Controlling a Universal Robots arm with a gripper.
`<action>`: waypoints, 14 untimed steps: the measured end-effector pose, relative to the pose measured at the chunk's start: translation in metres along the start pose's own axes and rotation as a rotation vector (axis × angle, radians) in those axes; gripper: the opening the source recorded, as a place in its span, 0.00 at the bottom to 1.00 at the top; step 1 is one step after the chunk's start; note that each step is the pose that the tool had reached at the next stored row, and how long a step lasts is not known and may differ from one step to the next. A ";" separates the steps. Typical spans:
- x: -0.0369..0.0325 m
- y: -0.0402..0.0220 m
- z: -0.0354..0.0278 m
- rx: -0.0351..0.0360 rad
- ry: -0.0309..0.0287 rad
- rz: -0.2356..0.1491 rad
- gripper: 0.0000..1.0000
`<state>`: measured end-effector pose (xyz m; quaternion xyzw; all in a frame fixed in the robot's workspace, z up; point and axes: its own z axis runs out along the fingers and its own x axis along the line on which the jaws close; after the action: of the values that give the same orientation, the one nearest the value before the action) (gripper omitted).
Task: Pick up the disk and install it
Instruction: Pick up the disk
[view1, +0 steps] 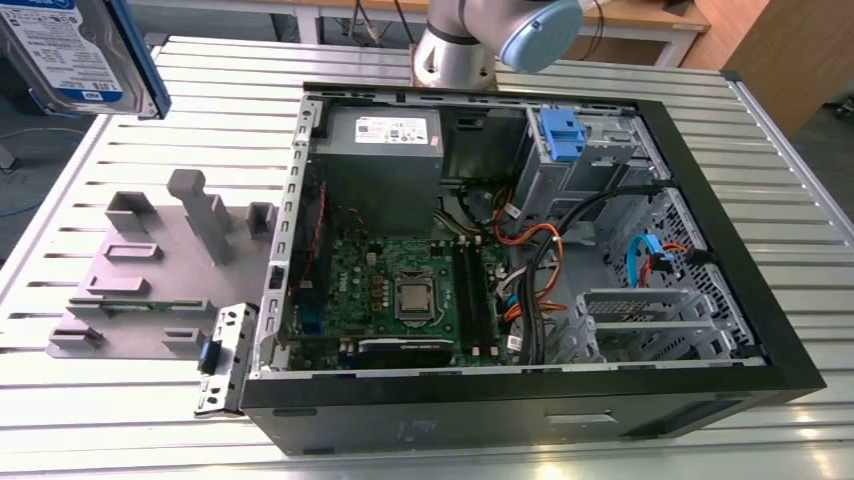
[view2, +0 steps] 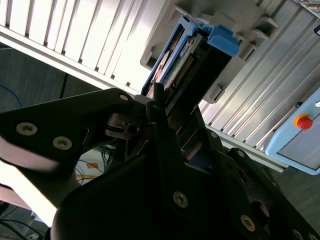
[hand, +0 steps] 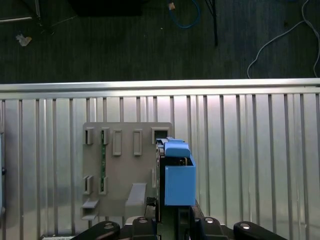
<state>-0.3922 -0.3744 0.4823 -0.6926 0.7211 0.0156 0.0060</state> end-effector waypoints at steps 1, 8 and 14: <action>0.0000 -0.0009 0.0000 0.0000 0.0000 0.000 0.35; -0.0004 -0.0092 -0.0001 0.0000 0.0000 0.000 0.35; -0.0007 -0.0180 -0.0002 0.0000 0.0000 0.000 0.35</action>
<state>-0.3741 -0.3744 0.4822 -0.6926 0.7211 0.0156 0.0060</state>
